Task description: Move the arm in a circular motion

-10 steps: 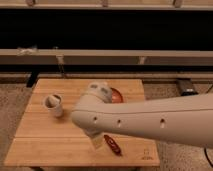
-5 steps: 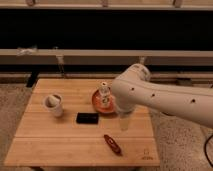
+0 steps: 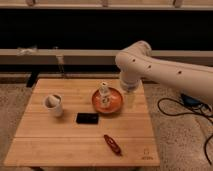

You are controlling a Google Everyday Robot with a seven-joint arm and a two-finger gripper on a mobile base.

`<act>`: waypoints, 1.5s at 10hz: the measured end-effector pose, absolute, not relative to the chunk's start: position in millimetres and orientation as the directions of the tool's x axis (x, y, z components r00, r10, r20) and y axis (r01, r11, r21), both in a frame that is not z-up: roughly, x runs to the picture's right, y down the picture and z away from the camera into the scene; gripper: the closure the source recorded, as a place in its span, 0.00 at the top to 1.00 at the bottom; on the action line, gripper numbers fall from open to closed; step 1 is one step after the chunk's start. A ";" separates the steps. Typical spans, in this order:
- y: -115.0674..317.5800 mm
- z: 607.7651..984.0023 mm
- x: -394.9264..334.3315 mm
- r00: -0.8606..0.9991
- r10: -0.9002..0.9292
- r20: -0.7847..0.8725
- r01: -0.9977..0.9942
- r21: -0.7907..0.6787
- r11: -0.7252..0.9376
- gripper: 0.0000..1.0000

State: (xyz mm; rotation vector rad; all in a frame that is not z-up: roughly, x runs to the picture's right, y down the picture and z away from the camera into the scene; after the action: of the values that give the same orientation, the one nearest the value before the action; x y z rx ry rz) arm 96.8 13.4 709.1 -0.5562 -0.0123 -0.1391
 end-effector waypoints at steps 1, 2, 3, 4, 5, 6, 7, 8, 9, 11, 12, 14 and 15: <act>-10.9 714.4 74.8 0.987 -0.155 0.038 0.152 -0.516 0.843 0.80; -21.7 715.9 60.4 0.985 -0.171 0.037 0.166 -0.510 0.844 0.80; -32.6 717.9 43.9 0.981 -0.191 0.039 0.184 -0.504 0.844 0.80; -45.7 720.8 21.2 0.975 -0.218 0.044 0.211 -0.495 0.843 0.80; -58.2 724.7 -6.5 0.966 -0.252 0.054 0.246 -0.487 0.838 0.80; -66.4 727.4 -30.1 0.957 -0.283 0.067 0.279 -0.479 0.832 0.80; -71.3 728.7 -50.4 0.947 -0.311 0.078 0.310 -0.473 0.825 0.80; -76.5 728.4 -81.8 0.929 -0.358 0.096 0.360 -0.461 0.811 0.80; -78.6 727.5 -108.9 0.909 -0.402 0.110 0.406 -0.450 0.795 0.80; -73.7 721.3 -166.3 0.855 -0.500 0.140 0.508 -0.424 0.750 0.80; -66.1 716.3 -190.5 0.827 -0.540 0.154 0.551 -0.411 0.726 0.80; -42.7 696.3 -238.3 0.758 -0.623 0.193 0.644 -0.372 0.668 0.80; -29.2 684.9 -254.3 0.724 -0.658 0.209 0.683 -0.354 0.639 0.80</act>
State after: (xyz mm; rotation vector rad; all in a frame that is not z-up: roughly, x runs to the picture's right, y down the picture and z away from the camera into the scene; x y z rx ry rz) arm -254.3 -29.2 684.9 -0.4294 -0.0624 -0.7649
